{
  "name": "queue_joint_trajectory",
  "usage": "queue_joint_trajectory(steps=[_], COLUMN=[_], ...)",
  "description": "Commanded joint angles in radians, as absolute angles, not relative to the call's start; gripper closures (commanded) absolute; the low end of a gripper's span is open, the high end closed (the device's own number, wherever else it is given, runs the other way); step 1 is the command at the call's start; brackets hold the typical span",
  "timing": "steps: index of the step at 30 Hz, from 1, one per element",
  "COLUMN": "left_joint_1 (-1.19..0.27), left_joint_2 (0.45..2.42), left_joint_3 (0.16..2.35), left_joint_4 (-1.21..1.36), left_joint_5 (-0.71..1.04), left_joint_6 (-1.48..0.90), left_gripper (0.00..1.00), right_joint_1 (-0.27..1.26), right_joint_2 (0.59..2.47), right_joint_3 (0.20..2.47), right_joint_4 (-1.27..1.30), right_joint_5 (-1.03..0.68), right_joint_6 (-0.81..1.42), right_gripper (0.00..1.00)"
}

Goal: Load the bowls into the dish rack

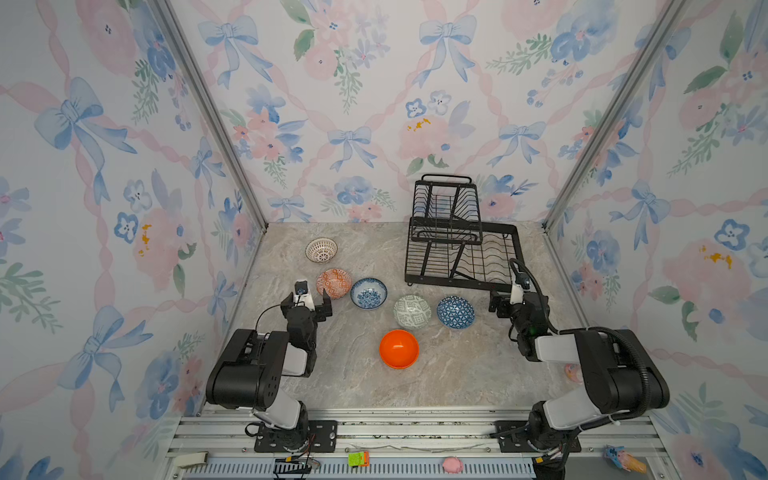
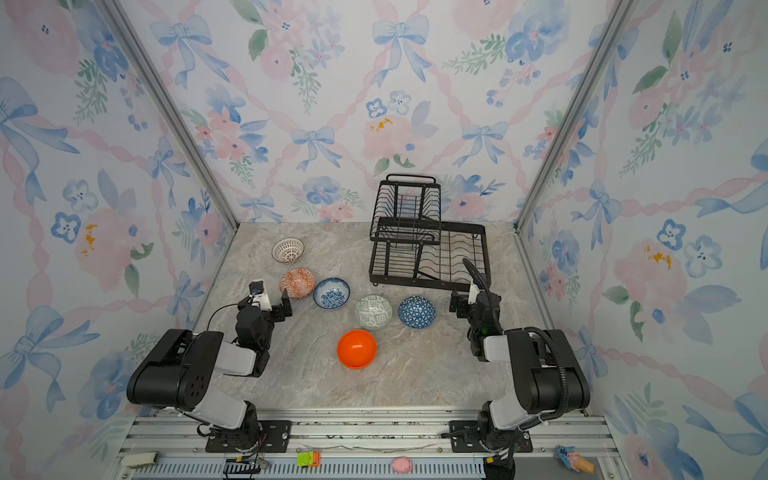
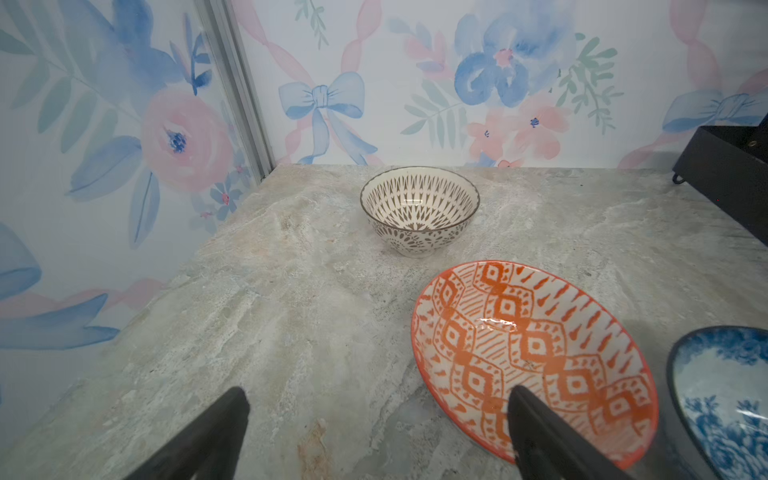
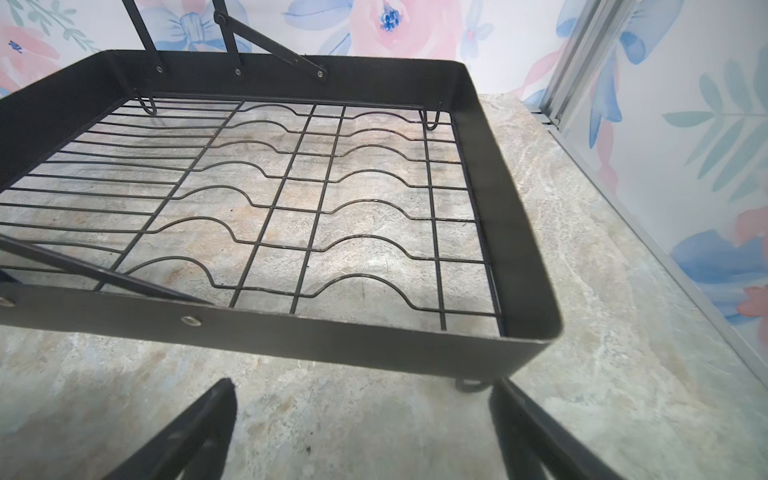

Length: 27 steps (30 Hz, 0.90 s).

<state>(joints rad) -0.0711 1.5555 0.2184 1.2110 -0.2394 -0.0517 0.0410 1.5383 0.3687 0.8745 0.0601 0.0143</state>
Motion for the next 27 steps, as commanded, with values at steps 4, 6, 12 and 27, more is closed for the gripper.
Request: queue_joint_trajectory(steps=[4,6,12,27], left_joint_1=[-0.067,-0.065,-0.064,-0.065], left_joint_2=[1.571,1.571,1.569,1.568], left_joint_3=[0.23,0.229,0.229,0.227], left_joint_4=[1.243,1.243,1.243,1.241], left_joint_5=[-0.245,-0.241,-0.238,-0.24], left_joint_6=[-0.035,-0.035,-0.034,-0.035], left_gripper=[0.02,0.02,0.02,0.02], right_joint_1=[0.043,0.043,0.025,0.04], right_joint_2=[1.548,1.548,1.548,1.548], right_joint_3=[0.392,0.393,0.394,0.395], right_joint_4=[0.905,0.905,0.905,0.902], right_joint_5=[0.072,0.072,0.039,0.07], right_joint_6=[0.0,0.0,0.011,0.0], right_gripper=[0.03,0.03,0.03,0.03])
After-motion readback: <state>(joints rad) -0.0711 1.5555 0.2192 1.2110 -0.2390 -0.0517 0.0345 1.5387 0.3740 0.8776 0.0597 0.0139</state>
